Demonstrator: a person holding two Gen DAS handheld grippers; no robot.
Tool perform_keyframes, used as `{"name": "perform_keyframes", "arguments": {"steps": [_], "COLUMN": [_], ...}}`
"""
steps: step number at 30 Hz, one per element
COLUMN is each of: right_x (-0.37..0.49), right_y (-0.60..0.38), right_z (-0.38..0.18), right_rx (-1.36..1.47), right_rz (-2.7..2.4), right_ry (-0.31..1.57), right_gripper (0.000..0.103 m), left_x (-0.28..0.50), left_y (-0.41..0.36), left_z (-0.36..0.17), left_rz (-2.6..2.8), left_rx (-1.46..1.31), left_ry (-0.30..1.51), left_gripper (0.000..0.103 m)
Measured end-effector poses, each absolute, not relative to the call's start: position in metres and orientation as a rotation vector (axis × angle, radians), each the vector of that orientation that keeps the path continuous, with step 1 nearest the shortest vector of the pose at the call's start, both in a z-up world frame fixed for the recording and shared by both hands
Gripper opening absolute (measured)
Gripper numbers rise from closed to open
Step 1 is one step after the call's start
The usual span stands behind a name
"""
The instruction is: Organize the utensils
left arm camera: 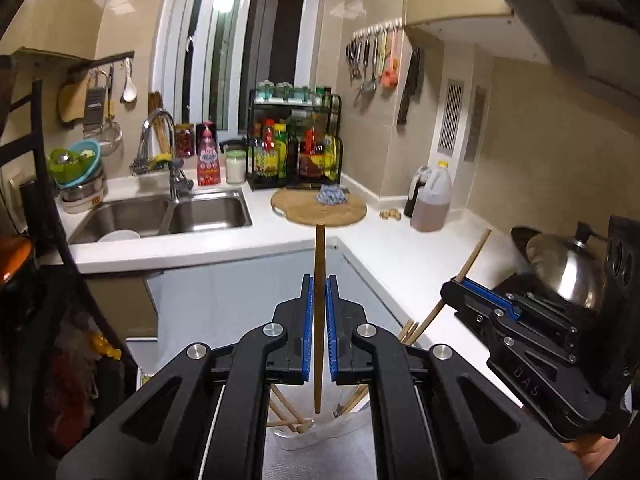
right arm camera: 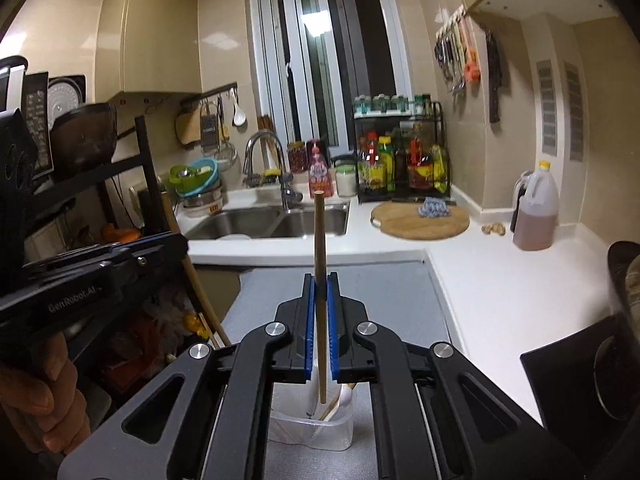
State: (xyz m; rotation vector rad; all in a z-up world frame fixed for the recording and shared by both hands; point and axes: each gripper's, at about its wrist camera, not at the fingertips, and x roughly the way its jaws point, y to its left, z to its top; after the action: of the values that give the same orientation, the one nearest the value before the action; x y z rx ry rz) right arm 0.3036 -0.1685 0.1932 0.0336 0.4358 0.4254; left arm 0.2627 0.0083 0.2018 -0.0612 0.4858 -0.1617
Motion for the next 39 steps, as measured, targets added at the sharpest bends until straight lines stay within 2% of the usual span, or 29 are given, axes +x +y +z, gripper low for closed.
{"name": "perform_keyframes", "arguments": {"steps": [8, 13, 15, 16, 17, 19, 21, 24, 25, 26, 27, 29, 34, 39], "right_x": [0.320, 0.325, 0.322, 0.320, 0.316, 0.307, 0.295, 0.274, 0.267, 0.257, 0.249, 0.231, 0.193, 0.171], "right_y": [-0.161, -0.152, -0.151, -0.153, -0.157, -0.163, -0.170, -0.181, -0.185, -0.189, -0.193, -0.200, -0.209, -0.209], "right_z": [0.154, 0.138, 0.136, 0.137, 0.140, 0.147, 0.154, 0.164, 0.168, 0.171, 0.174, 0.177, 0.174, 0.161], "right_rx": [0.023, -0.010, -0.028, -0.024, -0.018, -0.012, -0.011, -0.007, -0.005, -0.005, -0.005, -0.002, -0.004, -0.025], "right_rz": [0.457, 0.473, 0.460, 0.452, 0.444, 0.427, 0.408, 0.370, 0.359, 0.346, 0.335, 0.314, 0.269, 0.236], "right_ry": [0.524, 0.585, 0.603, 0.598, 0.589, 0.571, 0.549, 0.509, 0.493, 0.475, 0.459, 0.435, 0.417, 0.413], "right_gripper": [0.006, 0.009, 0.017, 0.026, 0.034, 0.046, 0.051, 0.060, 0.068, 0.077, 0.081, 0.095, 0.098, 0.098], "left_x": [0.283, 0.286, 0.280, 0.274, 0.270, 0.256, 0.246, 0.225, 0.216, 0.210, 0.201, 0.185, 0.149, 0.112], "left_y": [0.003, 0.000, 0.003, 0.005, 0.005, 0.006, 0.005, 0.004, 0.003, 0.002, 0.002, 0.002, 0.002, 0.011], "left_z": [0.147, 0.136, 0.142, 0.148, 0.151, 0.161, 0.167, 0.175, 0.177, 0.178, 0.179, 0.180, 0.170, 0.135], "left_rz": [-0.168, -0.183, -0.178, -0.178, -0.174, -0.151, -0.135, -0.107, -0.098, -0.093, -0.085, -0.077, -0.043, 0.004], "left_rx": [-0.016, 0.000, -0.005, -0.012, -0.013, -0.003, 0.003, 0.006, 0.007, 0.008, 0.007, -0.005, -0.020, -0.034], "left_ry": [0.599, 0.649, 0.634, 0.615, 0.603, 0.576, 0.562, 0.528, 0.514, 0.506, 0.495, 0.479, 0.459, 0.414], "left_gripper": [0.006, 0.008, 0.022, 0.034, 0.038, 0.038, 0.040, 0.053, 0.059, 0.062, 0.063, 0.076, 0.096, 0.095]}}
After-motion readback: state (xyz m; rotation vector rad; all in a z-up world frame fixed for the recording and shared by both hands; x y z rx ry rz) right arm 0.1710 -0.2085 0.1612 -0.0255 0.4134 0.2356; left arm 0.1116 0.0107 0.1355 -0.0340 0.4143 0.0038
